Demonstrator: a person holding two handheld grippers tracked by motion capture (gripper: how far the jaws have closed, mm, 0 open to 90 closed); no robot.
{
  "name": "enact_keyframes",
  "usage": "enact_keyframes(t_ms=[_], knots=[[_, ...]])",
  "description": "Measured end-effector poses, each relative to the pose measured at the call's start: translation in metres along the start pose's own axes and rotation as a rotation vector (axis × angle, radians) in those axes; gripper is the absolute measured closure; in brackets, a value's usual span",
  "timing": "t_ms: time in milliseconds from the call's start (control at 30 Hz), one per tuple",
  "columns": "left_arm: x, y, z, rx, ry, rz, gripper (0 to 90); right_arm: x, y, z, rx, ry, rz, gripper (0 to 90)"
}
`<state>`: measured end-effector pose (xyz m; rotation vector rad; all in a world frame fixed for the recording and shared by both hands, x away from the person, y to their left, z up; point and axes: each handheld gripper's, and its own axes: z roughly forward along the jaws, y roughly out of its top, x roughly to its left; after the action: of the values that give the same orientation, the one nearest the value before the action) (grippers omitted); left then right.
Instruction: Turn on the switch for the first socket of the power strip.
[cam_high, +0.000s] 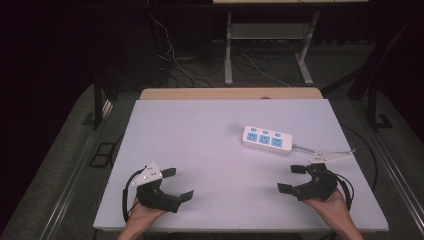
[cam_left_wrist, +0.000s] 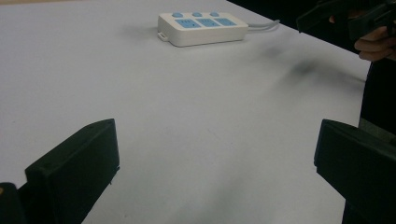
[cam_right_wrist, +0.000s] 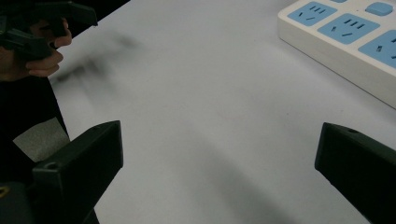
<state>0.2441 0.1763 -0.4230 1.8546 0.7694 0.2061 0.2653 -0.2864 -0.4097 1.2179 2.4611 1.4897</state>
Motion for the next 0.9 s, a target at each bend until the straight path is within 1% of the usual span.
enact_keyframes(t_ms=[233,367,500,900], knots=[[0.0,0.0,0.001,0.012,-0.006,0.004,0.0,-0.003,0.007,0.001,0.02,0.005,-0.003,0.7],[0.0,0.0,0.001,0.012,-0.005,0.001,0.0,-0.004,0.016,0.0,0.026,0.006,-0.016,0.7],[0.001,-0.001,0.001,0.013,-0.006,0.0,0.0,-0.006,0.021,0.001,0.034,0.011,-0.016,0.7],[0.001,-0.001,0.0,0.008,-0.001,-0.001,0.0,-0.011,0.034,0.004,0.054,0.016,-0.027,0.7]])
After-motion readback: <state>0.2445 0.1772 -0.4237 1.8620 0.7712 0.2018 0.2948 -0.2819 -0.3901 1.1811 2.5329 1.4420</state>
